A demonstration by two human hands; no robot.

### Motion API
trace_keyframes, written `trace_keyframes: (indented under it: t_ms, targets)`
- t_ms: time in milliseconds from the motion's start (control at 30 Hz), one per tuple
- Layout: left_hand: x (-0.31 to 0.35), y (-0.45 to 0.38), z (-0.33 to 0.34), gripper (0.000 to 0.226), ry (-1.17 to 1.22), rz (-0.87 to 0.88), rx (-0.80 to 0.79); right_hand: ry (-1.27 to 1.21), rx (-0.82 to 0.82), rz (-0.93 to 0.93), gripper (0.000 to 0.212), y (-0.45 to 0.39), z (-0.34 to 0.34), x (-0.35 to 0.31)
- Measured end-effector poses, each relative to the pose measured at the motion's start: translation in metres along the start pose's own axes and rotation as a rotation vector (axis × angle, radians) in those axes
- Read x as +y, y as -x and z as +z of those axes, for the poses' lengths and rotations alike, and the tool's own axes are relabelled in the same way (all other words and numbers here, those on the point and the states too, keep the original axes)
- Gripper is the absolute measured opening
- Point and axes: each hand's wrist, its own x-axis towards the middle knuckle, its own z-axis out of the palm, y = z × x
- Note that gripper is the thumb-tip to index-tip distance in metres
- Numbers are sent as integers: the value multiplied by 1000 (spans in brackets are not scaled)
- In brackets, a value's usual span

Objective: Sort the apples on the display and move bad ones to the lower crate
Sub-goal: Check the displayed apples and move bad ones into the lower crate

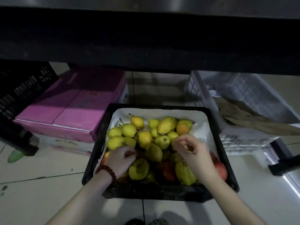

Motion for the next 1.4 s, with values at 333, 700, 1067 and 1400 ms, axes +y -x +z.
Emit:
trace_keyframes:
  t_ms: [333, 700, 1067, 1400]
  targets:
    - [82, -16, 82, 63, -565, 246, -427, -67, 181, 106, 13, 23, -69, 18]
    - [62, -18, 98, 63, -595, 126, -529, 33, 354, 182, 15, 51, -99, 56]
    - [64, -19, 62, 64, -203, 18, 174, 616, -42, 155, 65, 49, -94, 76]
    - [109, 11, 46, 56, 5, 130, 136, 1021, -93, 189, 66, 43, -63, 92]
